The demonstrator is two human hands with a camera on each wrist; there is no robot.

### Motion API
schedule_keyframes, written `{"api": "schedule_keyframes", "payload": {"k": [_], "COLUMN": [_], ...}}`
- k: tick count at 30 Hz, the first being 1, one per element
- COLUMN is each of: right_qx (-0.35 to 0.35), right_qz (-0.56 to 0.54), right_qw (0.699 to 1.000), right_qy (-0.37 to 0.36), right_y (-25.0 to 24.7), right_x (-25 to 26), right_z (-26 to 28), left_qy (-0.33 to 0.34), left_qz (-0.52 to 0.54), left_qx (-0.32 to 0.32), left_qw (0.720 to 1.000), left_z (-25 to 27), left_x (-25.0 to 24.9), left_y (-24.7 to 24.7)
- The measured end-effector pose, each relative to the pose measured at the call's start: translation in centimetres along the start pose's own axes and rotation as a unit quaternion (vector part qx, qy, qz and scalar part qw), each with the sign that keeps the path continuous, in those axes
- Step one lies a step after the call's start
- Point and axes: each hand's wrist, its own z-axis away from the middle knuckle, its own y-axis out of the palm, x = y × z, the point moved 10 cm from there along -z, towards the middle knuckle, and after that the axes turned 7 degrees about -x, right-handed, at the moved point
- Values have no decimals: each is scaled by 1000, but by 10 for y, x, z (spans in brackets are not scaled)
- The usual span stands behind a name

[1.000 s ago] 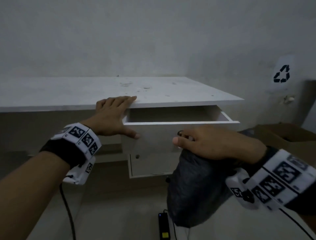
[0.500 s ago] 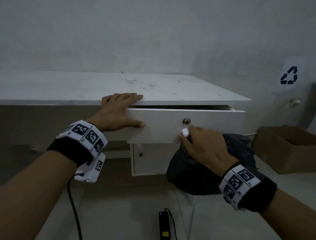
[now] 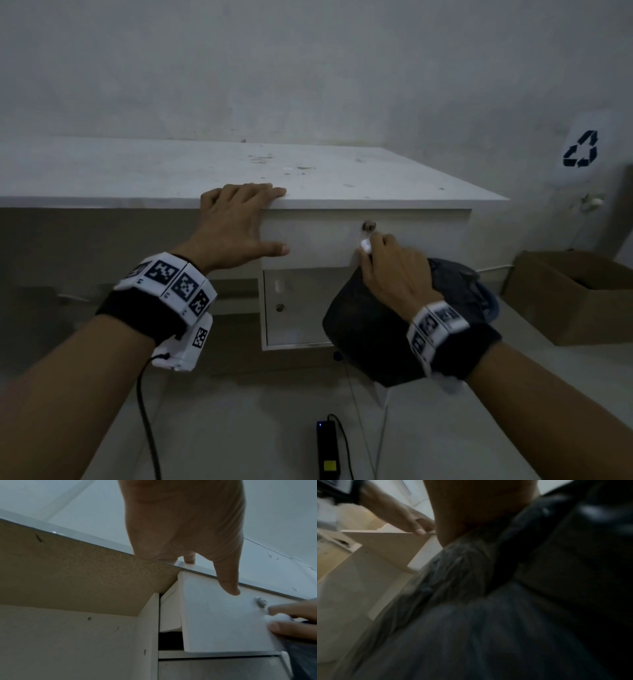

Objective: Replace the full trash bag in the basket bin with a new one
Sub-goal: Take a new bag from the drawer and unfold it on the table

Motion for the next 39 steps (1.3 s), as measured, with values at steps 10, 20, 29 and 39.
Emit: {"api": "schedule_keyframes", "payload": {"k": [10,20,29,39], "right_qx": [0,-10,-65,-66], "right_qz": [-71,-126,-210,-208], "right_qw": [996,984,960,962], "right_qy": [56,126,174,162], "right_y": [48,51,54,45], "right_x": [-2,-10,-17,-18], "right_z": [-39,-39,-36,-28], "left_qy": [7,13,44,42], "left_qz": [-5,-20,-26,-53], "left_qx": [-17,-41,-72,-53], "left_qw": [1000,999,996,996], "left_z": [0,0,-1,0], "left_x": [6,9,7,4], "left_y": [4,7,6,6]}}
